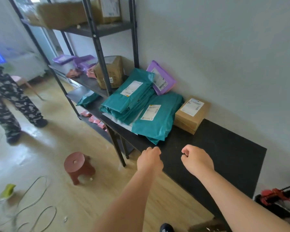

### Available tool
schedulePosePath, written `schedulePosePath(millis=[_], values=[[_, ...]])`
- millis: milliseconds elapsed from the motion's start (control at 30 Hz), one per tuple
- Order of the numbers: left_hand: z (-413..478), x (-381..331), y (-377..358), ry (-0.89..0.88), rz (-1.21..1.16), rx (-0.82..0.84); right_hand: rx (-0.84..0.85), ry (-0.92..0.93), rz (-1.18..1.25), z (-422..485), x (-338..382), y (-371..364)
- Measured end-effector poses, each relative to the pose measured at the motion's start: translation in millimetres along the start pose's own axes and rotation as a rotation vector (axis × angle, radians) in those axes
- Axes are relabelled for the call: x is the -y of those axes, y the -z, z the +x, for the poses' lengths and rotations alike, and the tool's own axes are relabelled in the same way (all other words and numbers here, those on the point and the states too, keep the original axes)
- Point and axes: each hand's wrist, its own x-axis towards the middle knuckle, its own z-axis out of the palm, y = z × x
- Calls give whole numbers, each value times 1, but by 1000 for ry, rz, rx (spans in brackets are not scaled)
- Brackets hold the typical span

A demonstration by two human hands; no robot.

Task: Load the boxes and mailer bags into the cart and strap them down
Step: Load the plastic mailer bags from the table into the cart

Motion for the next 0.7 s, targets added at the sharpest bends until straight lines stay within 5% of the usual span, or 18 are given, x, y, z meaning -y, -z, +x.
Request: schedulePosePath(millis=[700], values=[[185, -28, 67, -38, 16, -48, -31, 25, 41, 183, 53, 48]])
